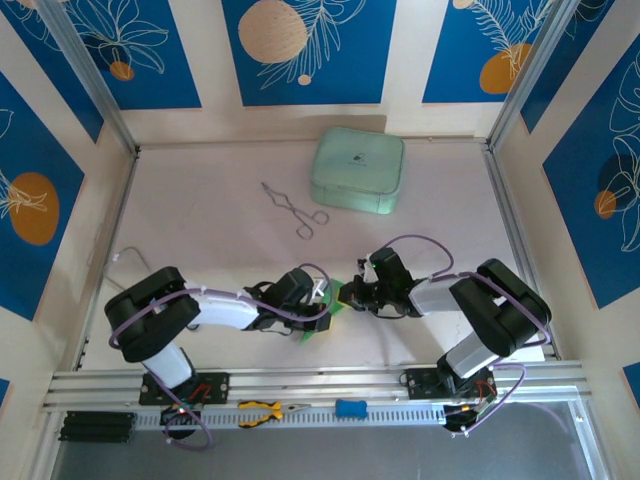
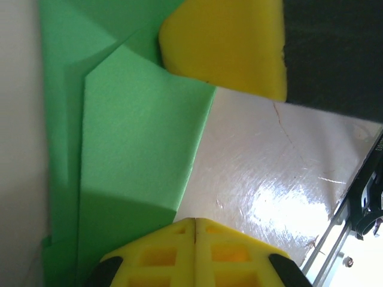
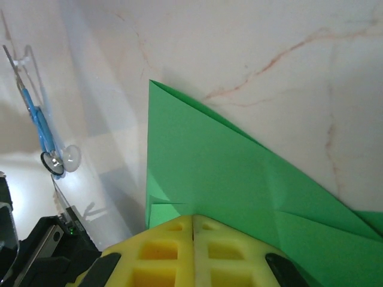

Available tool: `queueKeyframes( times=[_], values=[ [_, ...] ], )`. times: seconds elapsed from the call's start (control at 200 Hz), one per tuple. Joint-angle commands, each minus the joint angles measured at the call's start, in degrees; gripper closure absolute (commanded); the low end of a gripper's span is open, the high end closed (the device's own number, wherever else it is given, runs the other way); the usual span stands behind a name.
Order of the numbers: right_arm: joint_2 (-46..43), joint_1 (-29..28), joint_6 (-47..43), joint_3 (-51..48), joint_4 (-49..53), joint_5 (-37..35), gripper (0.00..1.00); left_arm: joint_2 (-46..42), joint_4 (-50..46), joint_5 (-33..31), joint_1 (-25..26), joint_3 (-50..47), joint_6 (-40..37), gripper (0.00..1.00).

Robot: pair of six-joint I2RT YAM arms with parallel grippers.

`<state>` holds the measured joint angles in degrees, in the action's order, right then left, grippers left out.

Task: Fold a paper plane with a square sheet of paper (pick it up from the middle)

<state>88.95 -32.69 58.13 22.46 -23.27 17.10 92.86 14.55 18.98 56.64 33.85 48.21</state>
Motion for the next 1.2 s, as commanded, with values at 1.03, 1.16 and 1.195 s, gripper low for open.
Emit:
queueKeyframes(
  times=[1.03,1.16,1.195],
  values=[
    [-3.2,3.8,-17.1,11.3,17.3,5.6,0.85,-23.4,-12.8,0.1,-8.5,-6.9,2.2,0.78],
    [-8.5,3.1,-9.7,6.3,16.3,1.5,0.78,-16.7,-6.3,5.8,-12.3,-4.1,1.7,0.75],
    [-10.0,2.7,-7.6,5.1,17.0,-0.4,0.77,-14.5,-5.1,7.4,-12.8,-3.3,1.5,0.75]
  ],
)
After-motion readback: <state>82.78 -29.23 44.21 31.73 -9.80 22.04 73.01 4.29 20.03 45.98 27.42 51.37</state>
